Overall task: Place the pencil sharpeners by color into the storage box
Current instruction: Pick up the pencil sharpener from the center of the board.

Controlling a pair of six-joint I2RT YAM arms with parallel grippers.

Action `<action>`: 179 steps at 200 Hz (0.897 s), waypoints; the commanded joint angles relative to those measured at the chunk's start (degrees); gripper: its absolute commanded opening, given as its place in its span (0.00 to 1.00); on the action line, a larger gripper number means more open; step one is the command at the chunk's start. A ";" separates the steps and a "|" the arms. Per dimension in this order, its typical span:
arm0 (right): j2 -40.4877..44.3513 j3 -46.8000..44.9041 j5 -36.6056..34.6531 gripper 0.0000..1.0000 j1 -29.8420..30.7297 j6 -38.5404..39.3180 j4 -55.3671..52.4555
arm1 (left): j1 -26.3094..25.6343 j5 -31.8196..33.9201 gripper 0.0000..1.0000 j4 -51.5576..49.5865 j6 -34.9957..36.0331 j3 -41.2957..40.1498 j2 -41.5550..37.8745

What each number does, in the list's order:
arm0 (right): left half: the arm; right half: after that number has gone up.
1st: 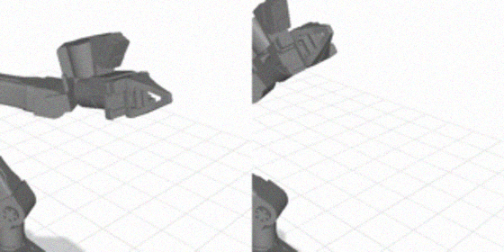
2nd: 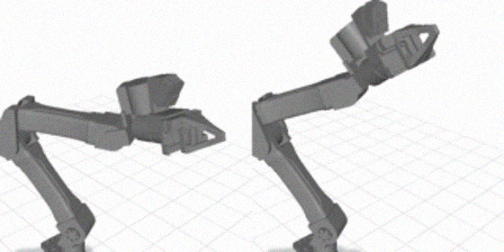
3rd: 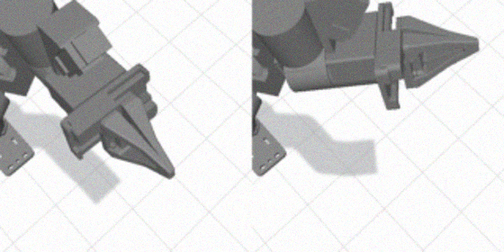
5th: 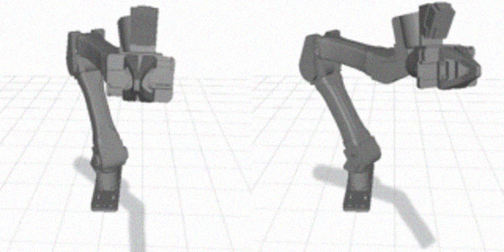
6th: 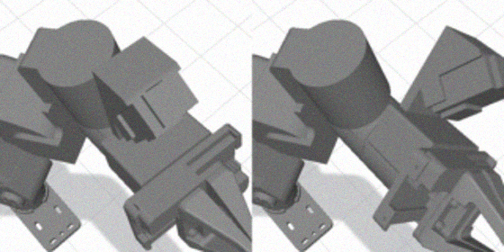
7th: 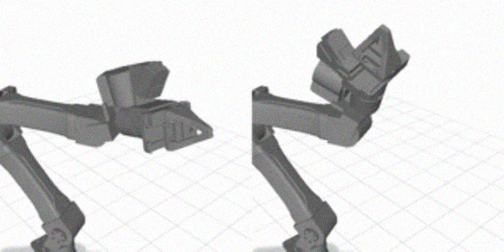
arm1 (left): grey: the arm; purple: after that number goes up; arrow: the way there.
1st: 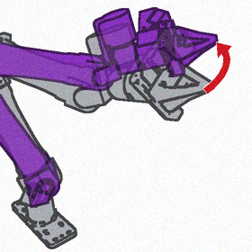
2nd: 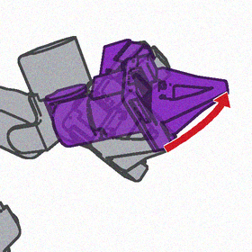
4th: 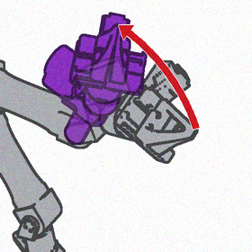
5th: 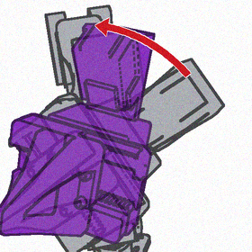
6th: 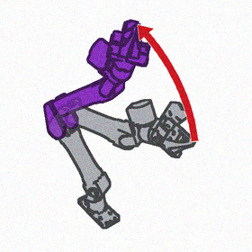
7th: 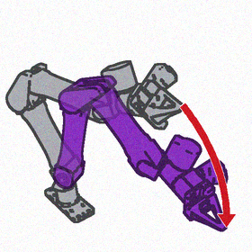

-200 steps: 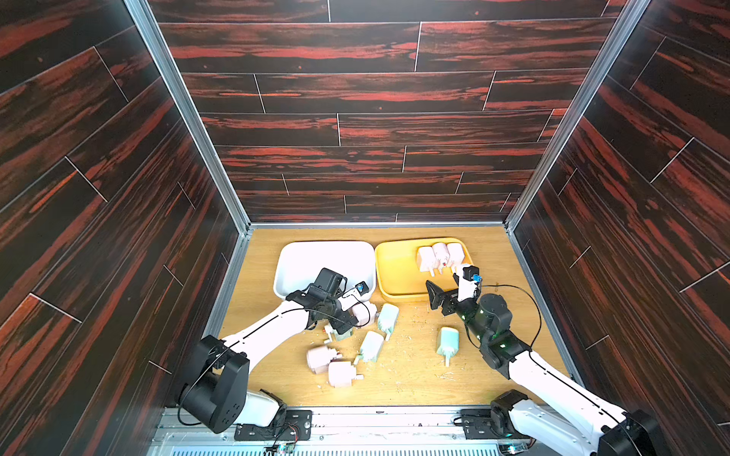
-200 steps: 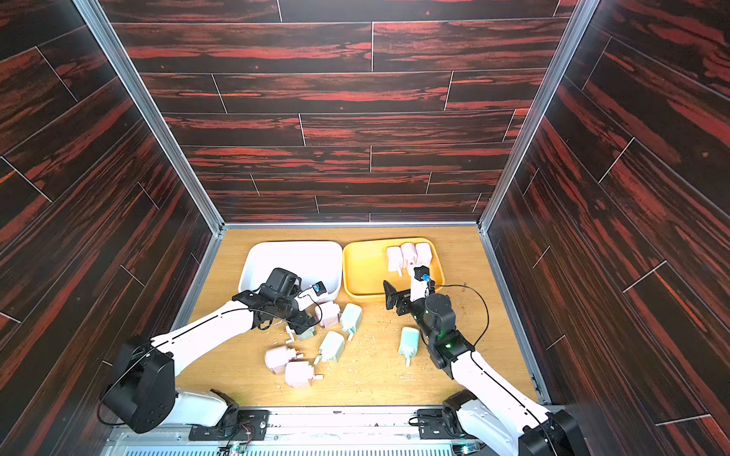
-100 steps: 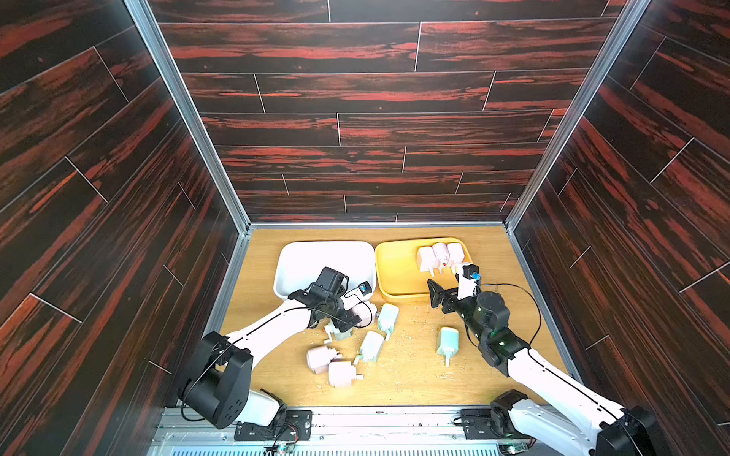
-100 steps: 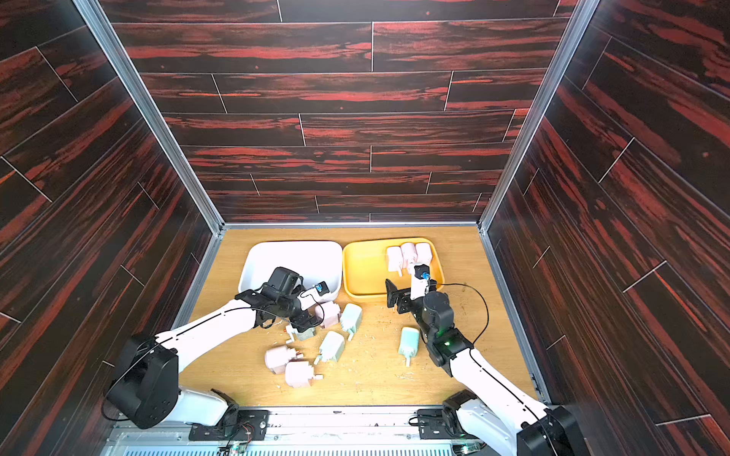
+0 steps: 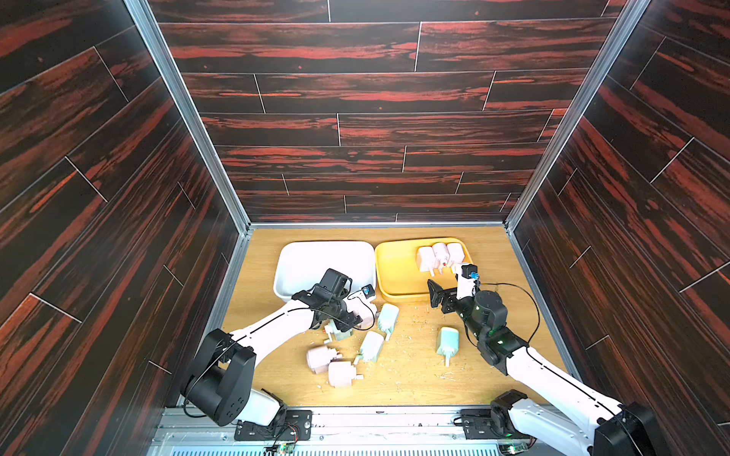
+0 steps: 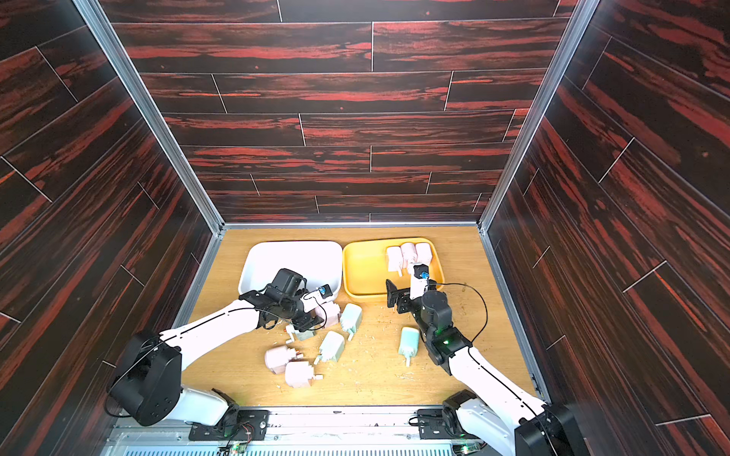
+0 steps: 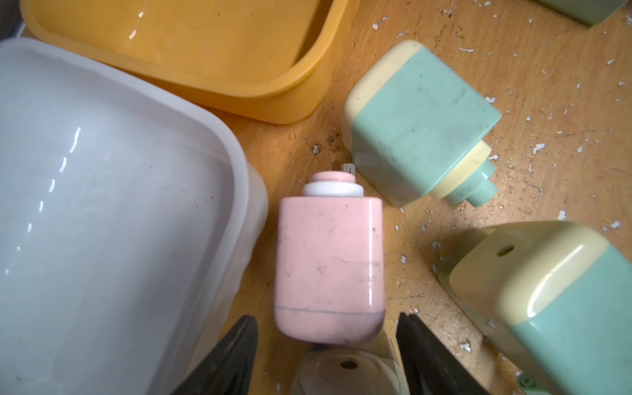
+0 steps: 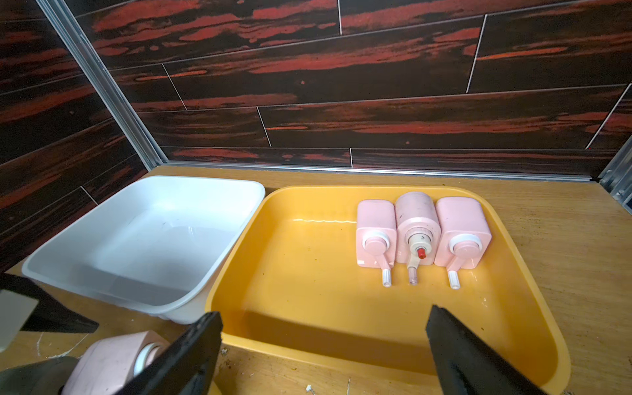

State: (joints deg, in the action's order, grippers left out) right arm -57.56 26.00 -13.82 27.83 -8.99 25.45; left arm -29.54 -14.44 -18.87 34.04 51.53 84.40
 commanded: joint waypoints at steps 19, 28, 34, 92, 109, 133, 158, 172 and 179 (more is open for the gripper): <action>-0.64 1.99 -0.73 0.98 -0.15 0.11 -0.93 | -0.51 1.09 0.67 -2.35 0.88 0.88 0.49; -0.79 2.12 -0.63 0.98 -0.15 0.07 -1.08 | -0.65 1.50 0.67 -2.72 1.05 1.48 1.31; -0.85 2.21 -0.59 0.98 -0.15 0.14 -1.19 | -0.86 1.95 0.67 -2.98 1.28 1.92 1.95; -1.12 2.56 -0.54 0.98 -0.15 0.16 -1.85 | -1.74 3.52 0.61 -2.57 2.33 3.69 4.79; -1.00 2.63 -0.53 0.98 -0.14 0.20 -1.99 | -1.75 3.46 0.60 -2.96 2.38 4.17 5.41; -0.88 2.66 -0.58 0.98 -0.15 0.25 -2.07 | -1.75 3.17 0.60 -3.54 2.39 4.37 5.70; -1.06 2.71 -0.28 0.98 -0.15 0.22 -2.17 | -1.84 2.69 0.78 -2.37 2.18 4.20 5.45; -1.06 2.74 -0.25 0.98 -0.15 0.21 -2.24 | -1.84 2.40 0.79 -2.48 2.26 4.28 5.38; -1.11 2.74 -0.24 0.98 -0.15 0.21 -2.25 | -1.84 2.16 0.79 -2.35 2.20 4.28 5.34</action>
State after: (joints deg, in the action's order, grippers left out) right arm -58.30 27.46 -14.11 27.83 -8.99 23.46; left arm -31.16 -11.40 -21.02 36.03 54.98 89.71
